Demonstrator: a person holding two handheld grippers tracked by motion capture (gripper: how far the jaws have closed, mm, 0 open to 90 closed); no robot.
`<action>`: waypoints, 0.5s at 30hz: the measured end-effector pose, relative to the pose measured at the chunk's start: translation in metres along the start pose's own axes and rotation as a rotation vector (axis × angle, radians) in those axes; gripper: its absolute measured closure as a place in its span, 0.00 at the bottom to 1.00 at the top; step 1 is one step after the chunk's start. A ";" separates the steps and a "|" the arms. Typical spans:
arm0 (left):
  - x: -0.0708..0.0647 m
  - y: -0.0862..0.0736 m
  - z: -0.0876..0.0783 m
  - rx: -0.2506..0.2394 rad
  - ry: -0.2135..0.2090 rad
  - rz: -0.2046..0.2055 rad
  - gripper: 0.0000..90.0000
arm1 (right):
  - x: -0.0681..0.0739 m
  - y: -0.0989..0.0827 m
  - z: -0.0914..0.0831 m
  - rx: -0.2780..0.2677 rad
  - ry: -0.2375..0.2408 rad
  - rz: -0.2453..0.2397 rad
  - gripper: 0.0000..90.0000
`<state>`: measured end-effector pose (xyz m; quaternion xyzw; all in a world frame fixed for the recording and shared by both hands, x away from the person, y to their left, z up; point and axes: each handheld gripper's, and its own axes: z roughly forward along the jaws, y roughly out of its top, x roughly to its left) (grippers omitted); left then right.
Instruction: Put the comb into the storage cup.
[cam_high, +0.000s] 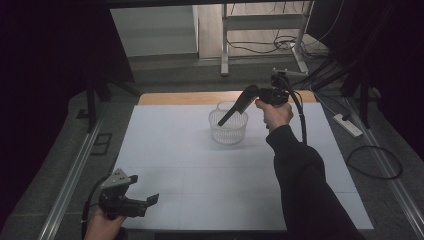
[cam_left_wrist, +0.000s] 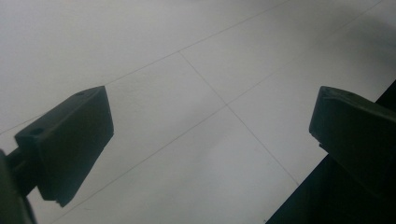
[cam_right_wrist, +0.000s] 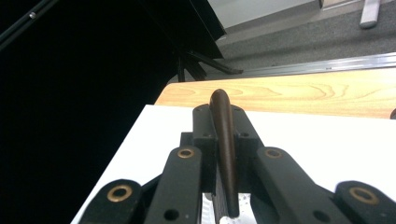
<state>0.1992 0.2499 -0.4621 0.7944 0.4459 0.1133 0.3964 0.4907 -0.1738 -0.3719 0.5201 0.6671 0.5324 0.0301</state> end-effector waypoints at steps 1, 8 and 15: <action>0.000 0.000 0.000 0.000 0.000 0.000 0.01 | -0.001 -0.001 0.002 0.003 -0.003 0.000 0.93; 0.000 0.000 0.000 0.000 -0.003 -0.001 0.01 | -0.002 -0.007 0.012 0.016 -0.003 -0.001 0.93; 0.001 0.000 0.000 0.000 -0.004 -0.002 0.01 | -0.008 -0.015 0.020 0.029 -0.008 0.013 0.93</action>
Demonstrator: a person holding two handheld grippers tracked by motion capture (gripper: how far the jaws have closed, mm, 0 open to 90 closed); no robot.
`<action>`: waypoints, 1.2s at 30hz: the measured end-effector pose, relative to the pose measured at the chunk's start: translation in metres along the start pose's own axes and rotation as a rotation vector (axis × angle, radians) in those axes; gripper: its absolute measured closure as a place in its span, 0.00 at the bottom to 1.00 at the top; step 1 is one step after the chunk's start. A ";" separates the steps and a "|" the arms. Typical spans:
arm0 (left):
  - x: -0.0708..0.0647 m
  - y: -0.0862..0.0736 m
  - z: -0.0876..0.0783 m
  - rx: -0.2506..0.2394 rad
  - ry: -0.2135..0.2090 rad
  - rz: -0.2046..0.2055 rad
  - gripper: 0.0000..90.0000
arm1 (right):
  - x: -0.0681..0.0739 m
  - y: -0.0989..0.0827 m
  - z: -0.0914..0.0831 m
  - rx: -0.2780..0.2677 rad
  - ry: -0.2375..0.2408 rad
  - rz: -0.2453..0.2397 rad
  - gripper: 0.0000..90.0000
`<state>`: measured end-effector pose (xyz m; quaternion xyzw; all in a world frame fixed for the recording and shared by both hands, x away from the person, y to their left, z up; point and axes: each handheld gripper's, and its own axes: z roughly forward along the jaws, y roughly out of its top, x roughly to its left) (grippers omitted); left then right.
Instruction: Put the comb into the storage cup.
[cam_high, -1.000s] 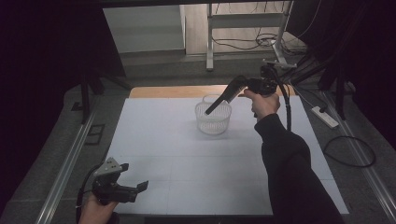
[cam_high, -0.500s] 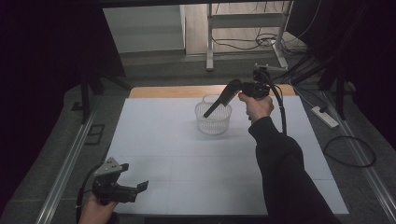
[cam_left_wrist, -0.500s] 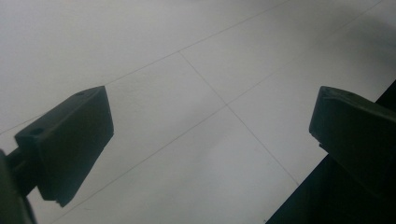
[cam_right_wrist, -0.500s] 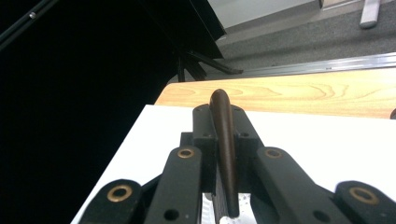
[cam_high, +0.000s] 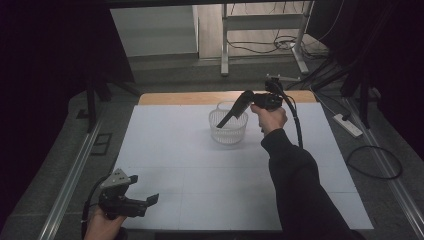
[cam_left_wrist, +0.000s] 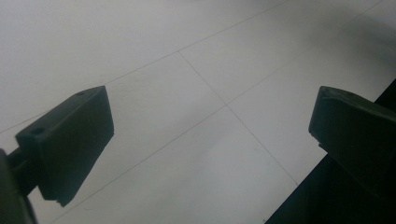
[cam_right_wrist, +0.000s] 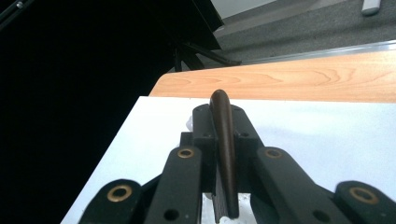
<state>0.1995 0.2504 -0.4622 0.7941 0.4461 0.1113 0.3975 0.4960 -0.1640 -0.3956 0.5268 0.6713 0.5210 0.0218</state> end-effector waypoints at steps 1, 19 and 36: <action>0.000 0.000 0.000 0.000 0.000 0.000 0.01 | -0.001 -0.001 0.001 0.000 -0.002 0.002 0.93; 0.000 0.000 0.000 0.003 -0.004 -0.002 0.01 | -0.007 -0.011 0.014 0.010 0.006 0.021 0.93; 0.001 0.001 0.002 0.012 -0.007 -0.002 0.02 | -0.023 -0.014 0.014 0.029 -0.062 -0.005 0.89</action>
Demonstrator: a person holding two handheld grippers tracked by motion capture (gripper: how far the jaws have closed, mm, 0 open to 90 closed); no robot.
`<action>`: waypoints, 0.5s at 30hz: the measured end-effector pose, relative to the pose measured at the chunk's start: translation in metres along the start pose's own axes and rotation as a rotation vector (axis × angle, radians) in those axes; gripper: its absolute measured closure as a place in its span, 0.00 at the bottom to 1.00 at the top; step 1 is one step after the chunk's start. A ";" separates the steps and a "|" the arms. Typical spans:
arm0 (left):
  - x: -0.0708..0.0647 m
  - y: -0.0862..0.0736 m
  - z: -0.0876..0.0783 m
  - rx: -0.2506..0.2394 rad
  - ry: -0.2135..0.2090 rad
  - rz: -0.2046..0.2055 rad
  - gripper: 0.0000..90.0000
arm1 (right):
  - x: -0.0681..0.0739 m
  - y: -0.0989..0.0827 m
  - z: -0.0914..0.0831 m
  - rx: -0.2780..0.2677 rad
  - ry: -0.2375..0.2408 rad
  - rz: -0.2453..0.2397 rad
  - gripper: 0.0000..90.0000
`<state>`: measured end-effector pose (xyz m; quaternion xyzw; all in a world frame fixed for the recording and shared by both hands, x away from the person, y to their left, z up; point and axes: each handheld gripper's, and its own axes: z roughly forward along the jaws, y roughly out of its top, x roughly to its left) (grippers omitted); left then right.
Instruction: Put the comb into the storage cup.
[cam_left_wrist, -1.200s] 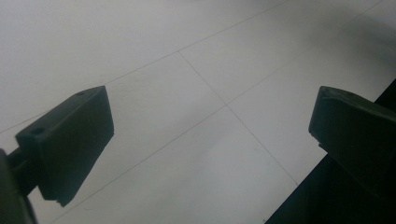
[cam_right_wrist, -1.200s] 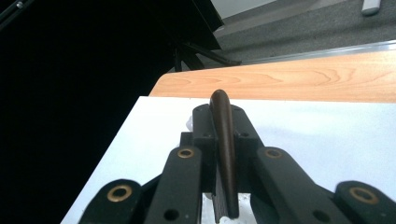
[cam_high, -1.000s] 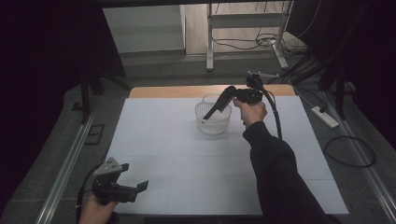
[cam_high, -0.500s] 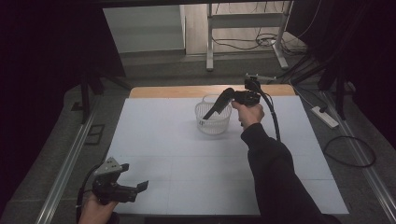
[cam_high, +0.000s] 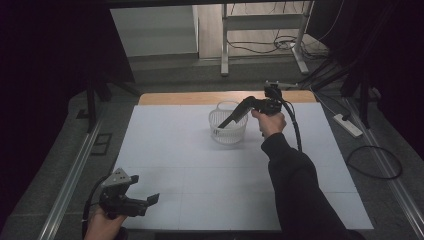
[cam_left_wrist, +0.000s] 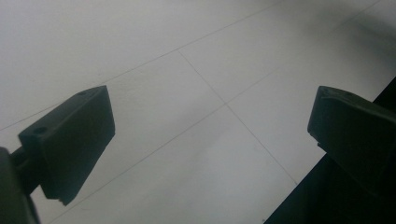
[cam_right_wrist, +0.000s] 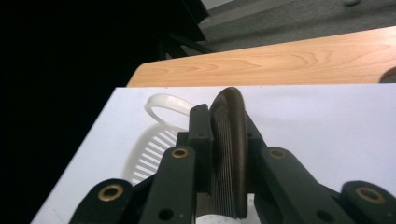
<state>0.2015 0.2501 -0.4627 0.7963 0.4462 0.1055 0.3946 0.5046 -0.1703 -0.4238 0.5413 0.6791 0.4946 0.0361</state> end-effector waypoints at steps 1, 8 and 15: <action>0.000 0.000 0.000 0.001 0.000 0.000 0.02 | -0.001 0.000 0.000 0.002 -0.008 -0.002 0.88; 0.000 0.000 0.000 0.002 -0.005 -0.001 0.02 | -0.007 -0.002 0.000 0.007 -0.044 -0.019 0.85; 0.001 0.000 0.000 0.003 -0.006 -0.001 0.02 | -0.012 -0.006 0.001 0.020 -0.079 -0.039 0.80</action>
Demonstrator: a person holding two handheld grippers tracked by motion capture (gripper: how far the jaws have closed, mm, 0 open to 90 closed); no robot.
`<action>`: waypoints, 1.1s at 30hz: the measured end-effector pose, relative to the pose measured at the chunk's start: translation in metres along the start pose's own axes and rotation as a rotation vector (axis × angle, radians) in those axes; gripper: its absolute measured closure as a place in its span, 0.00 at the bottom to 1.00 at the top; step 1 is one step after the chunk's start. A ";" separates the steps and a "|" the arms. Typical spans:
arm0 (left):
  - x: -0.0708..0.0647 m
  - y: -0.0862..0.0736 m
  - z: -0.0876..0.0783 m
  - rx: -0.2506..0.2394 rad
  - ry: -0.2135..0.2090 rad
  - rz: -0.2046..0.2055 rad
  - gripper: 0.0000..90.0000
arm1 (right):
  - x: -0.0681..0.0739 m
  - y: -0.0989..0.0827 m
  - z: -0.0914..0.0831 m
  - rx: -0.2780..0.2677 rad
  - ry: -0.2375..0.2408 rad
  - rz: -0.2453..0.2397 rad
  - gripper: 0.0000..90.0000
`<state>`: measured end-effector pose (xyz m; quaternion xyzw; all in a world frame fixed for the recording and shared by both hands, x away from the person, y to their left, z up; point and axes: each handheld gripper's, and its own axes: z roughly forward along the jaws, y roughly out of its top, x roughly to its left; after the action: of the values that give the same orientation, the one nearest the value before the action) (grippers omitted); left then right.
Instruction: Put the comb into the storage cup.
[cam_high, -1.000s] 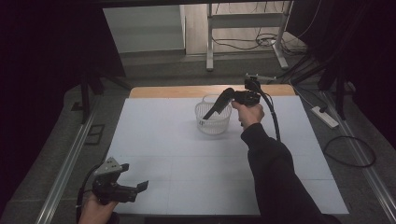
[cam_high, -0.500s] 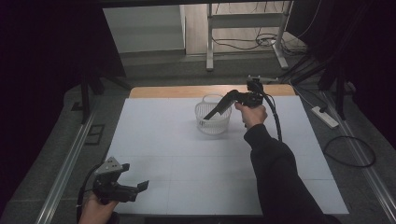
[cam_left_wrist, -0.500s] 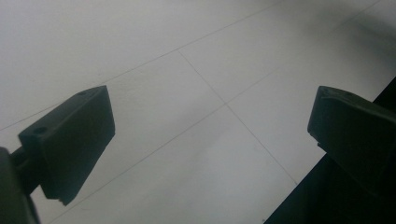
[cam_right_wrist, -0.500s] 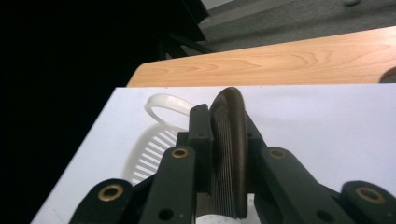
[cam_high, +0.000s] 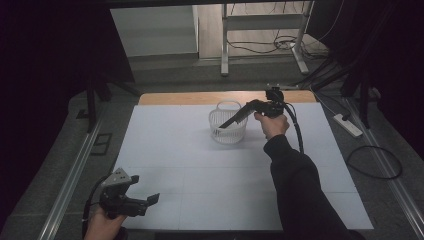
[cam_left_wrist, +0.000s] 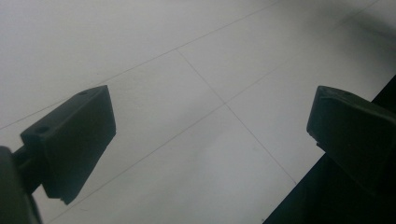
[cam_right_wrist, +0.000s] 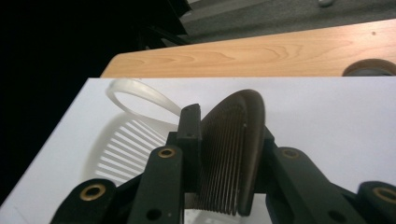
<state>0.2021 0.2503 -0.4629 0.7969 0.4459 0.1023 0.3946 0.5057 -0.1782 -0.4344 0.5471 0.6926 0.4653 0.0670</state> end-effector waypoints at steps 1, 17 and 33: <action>0.000 0.000 0.000 0.000 0.000 0.000 0.02 | -0.001 -0.001 0.000 0.001 -0.005 -0.001 0.80; 0.000 0.000 0.000 0.001 0.002 0.000 0.02 | -0.005 -0.005 0.000 0.001 -0.063 -0.028 0.67; 0.000 0.000 0.000 0.002 0.002 0.000 0.02 | 0.001 -0.006 -0.001 -0.003 -0.048 -0.080 0.33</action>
<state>0.2022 0.2503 -0.4628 0.7971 0.4464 0.1023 0.3934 0.5007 -0.1784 -0.4375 0.5297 0.7114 0.4502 0.1030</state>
